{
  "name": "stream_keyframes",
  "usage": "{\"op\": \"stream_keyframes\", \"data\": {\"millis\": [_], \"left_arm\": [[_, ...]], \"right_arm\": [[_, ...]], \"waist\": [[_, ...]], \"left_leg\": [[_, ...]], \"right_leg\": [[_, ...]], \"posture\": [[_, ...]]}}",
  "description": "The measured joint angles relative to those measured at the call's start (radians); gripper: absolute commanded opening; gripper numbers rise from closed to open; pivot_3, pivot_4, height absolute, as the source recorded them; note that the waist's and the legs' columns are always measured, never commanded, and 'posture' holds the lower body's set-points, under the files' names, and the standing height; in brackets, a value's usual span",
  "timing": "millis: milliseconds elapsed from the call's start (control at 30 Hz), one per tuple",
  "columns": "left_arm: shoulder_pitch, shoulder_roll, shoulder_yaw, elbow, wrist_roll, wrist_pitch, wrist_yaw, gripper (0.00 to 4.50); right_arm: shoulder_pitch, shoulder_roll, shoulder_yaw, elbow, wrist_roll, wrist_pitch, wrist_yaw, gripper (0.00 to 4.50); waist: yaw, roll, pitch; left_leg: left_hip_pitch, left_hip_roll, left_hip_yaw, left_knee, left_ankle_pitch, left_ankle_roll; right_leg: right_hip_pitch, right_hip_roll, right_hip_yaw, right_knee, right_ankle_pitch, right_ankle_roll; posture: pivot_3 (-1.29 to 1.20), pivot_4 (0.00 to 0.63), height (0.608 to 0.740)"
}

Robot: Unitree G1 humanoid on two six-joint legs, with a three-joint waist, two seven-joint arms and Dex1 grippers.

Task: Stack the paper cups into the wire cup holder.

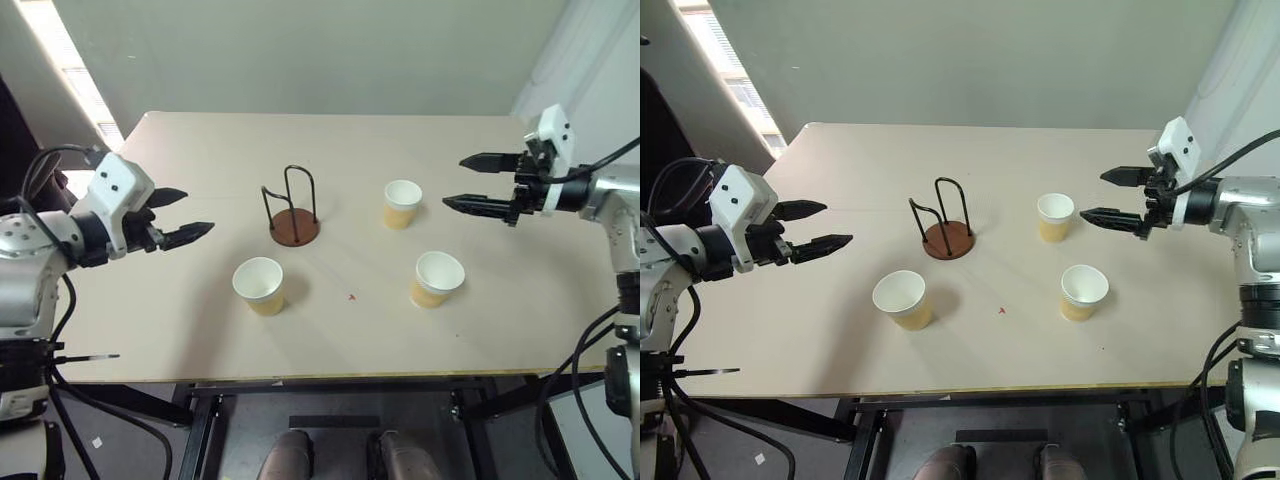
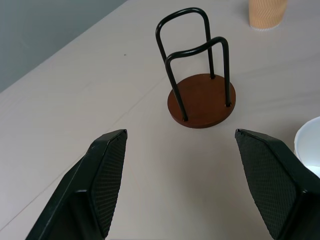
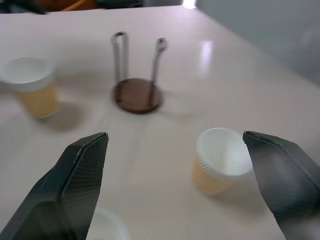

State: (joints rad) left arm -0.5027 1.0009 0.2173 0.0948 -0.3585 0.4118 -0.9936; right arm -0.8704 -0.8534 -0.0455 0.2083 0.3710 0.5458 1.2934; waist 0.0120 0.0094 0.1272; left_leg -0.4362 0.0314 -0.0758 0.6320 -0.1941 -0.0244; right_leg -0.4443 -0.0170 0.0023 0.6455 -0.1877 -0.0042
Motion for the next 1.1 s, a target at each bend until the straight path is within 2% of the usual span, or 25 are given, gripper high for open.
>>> {"op": "stream_keyframes", "data": {"millis": [133,300,433,600,833,967,1067,1100], "left_arm": [[-0.033,-0.014,-0.02,0.026,0.017,-0.008,0.005,3.68],[-0.119,-0.107,-0.083,0.11,0.074,-0.04,0.069,3.68],[-0.246,-0.239,-0.131,0.3,0.131,-0.077,0.158,3.68],[-0.362,-0.353,-0.159,0.55,0.176,-0.149,0.202,3.68],[-0.461,-0.438,-0.162,0.819,0.209,-0.255,0.202,3.68],[-0.512,-0.46,-0.162,0.906,0.231,-0.303,0.217,3.68],[-0.56,-0.481,-0.159,0.958,0.236,-0.335,0.227,3.1],[-0.571,-0.488,-0.158,0.971,0.237,-0.344,0.232,2.75]], "right_arm": [[0.027,-0.012,0.002,-0.037,0.023,0.028,0.029,4.5],[0.034,-0.01,0.006,-0.067,0.03,0.034,0.014,4.5],[0.069,-0.011,0.002,-0.142,0.049,0.069,-0.008,4.5],[0.108,-0.017,-0.003,-0.313,0.11,0.146,-0.041,4.5],[0.149,-0.027,-0.017,-0.407,0.141,0.199,-0.114,4.5],[0.18,-0.044,-0.023,-0.429,0.147,0.207,-0.142,4.5],[0.196,-0.049,-0.029,-0.453,0.16,0.214,-0.162,4.5],[0.198,-0.05,-0.031,-0.456,0.163,0.215,-0.17,4.5]], "waist": [[0.0,0.0,0.0],[0.002,0.0,0.0],[0.008,0.0,0.0],[0.007,0.0,0.0],[0.009,0.0,0.0],[0.011,-0.001,0.0],[0.013,-0.001,0.0],[0.014,-0.001,0.0]], "left_leg": [[0.001,0.0,0.0,0.001,0.001,0.0],[0.001,0.0,0.0,0.003,0.002,0.002],[0.001,0.0,0.0,0.006,0.003,0.003],[0.0,-0.001,0.001,0.007,0.002,0.004],[0.0,-0.001,0.001,0.01,0.002,0.004],[-0.001,-0.001,0.001,0.014,0.002,0.005],[-0.001,-0.002,0.002,0.015,0.0,0.008],[0.0,-0.002,0.002,0.016,0.0,0.009]], "right_leg": [[0.0,0.0,0.0,0.001,-0.001,-0.002],[0.003,0.0,0.0,0.001,-0.001,-0.002],[0.005,0.0,0.0,0.0,0.002,0.001],[0.005,0.0,0.0,-0.002,0.006,0.008],[0.007,0.0,0.001,-0.002,0.006,0.013],[0.009,0.001,0.001,-0.003,0.006,0.016],[0.011,0.001,0.002,-0.003,0.004,0.019],[0.012,0.001,0.003,-0.003,0.004,0.02]], "posture": [[0.0,0.15,0.74],[0.0,0.15,0.74],[0.0,0.15,0.74],[0.0,0.15,0.74],[0.0,0.15,0.74],[0.0,0.15,0.74],[0.0,0.15,0.74],[0.0,0.15,0.74]]}}
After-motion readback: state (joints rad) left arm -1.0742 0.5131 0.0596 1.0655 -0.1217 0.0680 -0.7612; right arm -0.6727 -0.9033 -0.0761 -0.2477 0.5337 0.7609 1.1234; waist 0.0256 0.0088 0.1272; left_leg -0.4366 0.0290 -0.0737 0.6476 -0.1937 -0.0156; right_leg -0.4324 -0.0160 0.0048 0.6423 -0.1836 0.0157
